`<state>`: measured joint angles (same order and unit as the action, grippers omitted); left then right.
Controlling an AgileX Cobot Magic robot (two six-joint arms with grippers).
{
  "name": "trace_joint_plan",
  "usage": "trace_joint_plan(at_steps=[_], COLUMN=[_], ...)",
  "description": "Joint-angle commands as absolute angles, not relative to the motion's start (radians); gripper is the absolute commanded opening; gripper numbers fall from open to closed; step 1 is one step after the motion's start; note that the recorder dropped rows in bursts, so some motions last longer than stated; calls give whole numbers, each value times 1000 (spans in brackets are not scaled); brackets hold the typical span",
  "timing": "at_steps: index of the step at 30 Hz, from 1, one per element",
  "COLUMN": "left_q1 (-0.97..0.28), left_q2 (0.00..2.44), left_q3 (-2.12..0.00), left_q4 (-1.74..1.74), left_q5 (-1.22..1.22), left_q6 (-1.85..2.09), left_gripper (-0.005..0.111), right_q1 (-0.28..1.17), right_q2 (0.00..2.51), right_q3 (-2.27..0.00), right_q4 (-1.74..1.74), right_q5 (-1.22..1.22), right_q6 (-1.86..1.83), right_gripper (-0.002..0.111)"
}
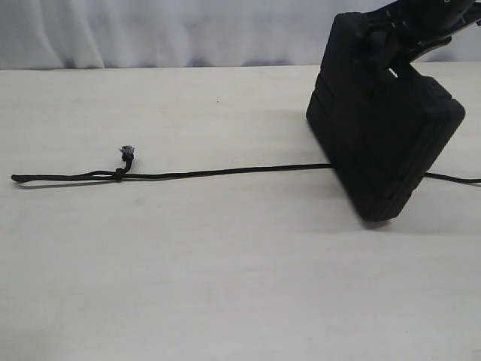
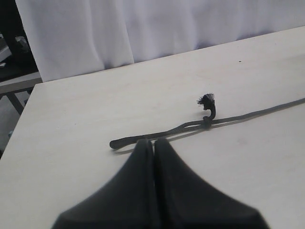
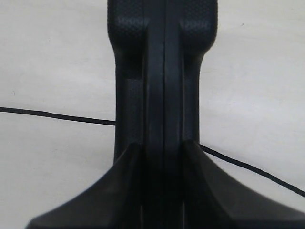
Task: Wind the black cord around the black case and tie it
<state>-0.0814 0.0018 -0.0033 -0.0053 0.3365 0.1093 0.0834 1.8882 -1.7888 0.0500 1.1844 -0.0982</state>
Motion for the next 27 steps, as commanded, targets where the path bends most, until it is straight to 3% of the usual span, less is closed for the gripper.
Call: trace_joint_plan(at_steps=[1, 24, 27], left_q1=[-87, -87, -87], left_q2=[0, 0, 0], left_q3=[0, 0, 0], left_q4=[-10, -9, 43], left_q5=[323, 323, 214], left_q6=[103, 103, 118], left_gripper=[0, 0, 0], right_q1=[84, 84, 84], right_q2=[1878, 1878, 1878], right_q3=[-1789, -1789, -1789], right_q4=[48, 48, 48], right_q5=[1201, 1200, 1200], right_q6=[-112, -97, -97], right_gripper=[4, 4, 4])
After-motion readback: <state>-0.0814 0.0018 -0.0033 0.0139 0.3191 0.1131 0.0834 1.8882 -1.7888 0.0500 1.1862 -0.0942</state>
